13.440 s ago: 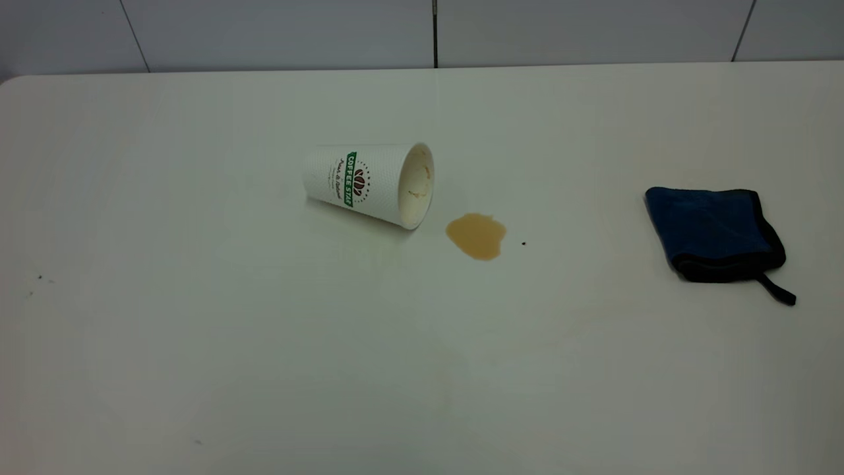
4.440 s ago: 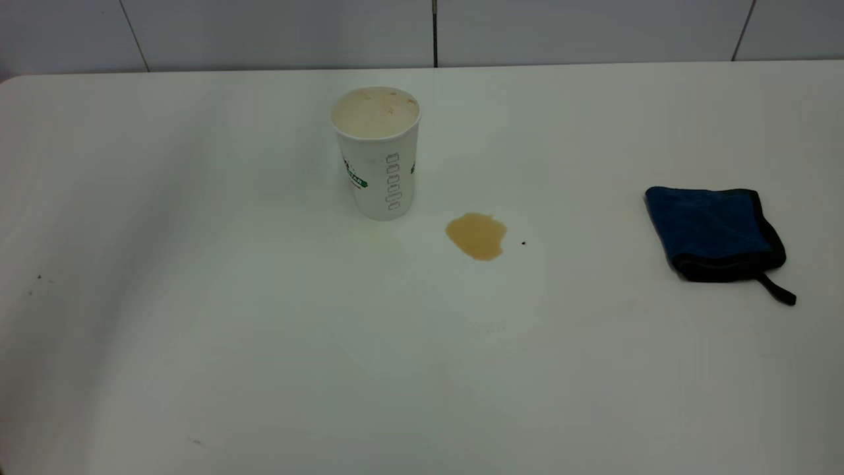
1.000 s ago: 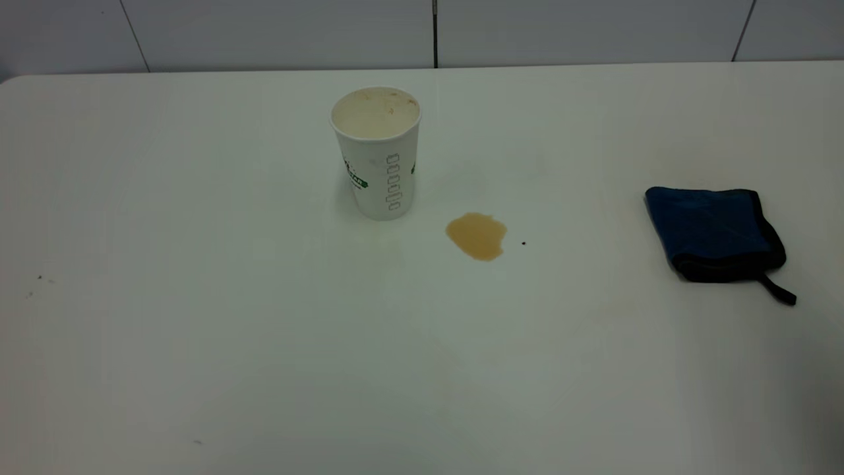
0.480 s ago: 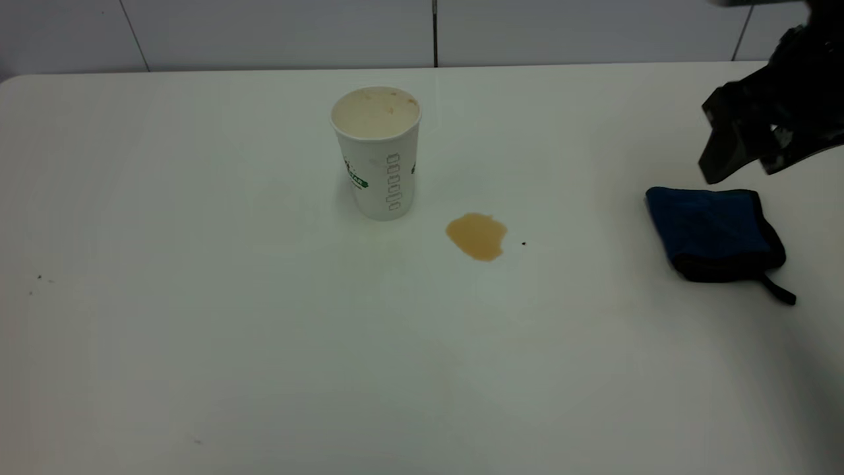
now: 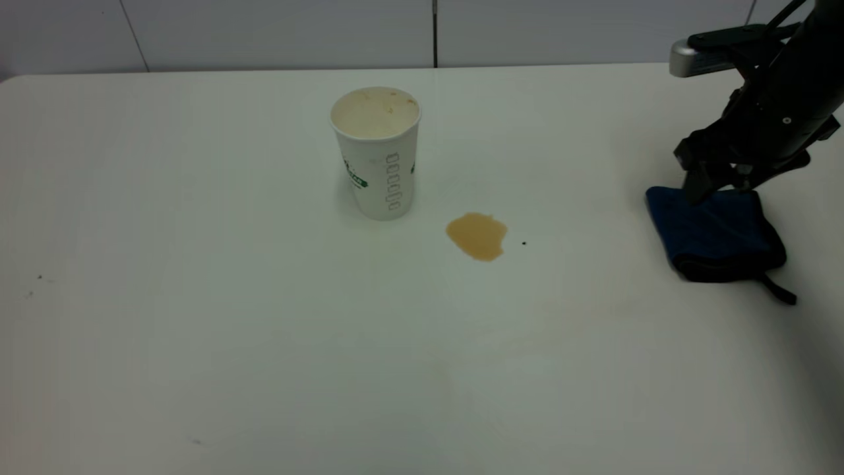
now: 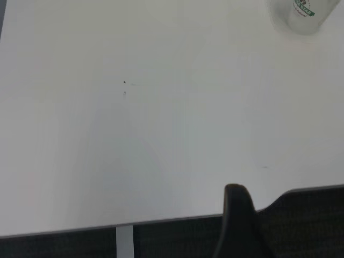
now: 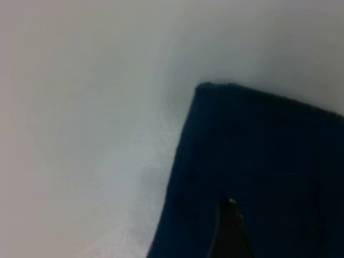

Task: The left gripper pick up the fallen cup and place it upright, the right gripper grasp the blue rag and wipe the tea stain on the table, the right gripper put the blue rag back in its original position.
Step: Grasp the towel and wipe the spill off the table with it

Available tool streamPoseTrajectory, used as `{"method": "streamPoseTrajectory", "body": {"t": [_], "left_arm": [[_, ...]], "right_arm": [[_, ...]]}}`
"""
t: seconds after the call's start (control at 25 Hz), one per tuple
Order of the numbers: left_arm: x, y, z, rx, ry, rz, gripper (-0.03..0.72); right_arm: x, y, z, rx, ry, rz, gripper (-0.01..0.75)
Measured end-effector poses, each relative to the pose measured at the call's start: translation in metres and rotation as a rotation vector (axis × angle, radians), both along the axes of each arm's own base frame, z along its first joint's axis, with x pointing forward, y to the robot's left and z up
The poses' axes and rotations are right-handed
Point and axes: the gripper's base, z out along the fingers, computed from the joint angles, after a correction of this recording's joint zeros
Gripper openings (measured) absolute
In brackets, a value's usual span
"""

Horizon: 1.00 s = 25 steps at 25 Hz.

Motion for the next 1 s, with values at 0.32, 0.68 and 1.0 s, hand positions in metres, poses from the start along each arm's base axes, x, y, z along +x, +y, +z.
{"method": "streamPoseTrajectory", "body": {"t": [0.32, 0.68, 1.0], "left_arm": [[0.0, 0.0, 0.0, 0.0, 0.0, 0.0, 0.497], [0.0, 0.0, 0.0, 0.0, 0.003, 0.0, 0.497], [0.0, 0.0, 0.0, 0.0, 0.003, 0.0, 0.497]], "right_arm": [[0.008, -0.006, -0.036, -0.003, 0.045, -0.003, 0.572], [0.021, 0.013, -0.036, -0.016, 0.007, 0.06, 0.061], [0.048, 0.115, -0.024, 0.001, -0.093, 0.273, 0.05]]}}
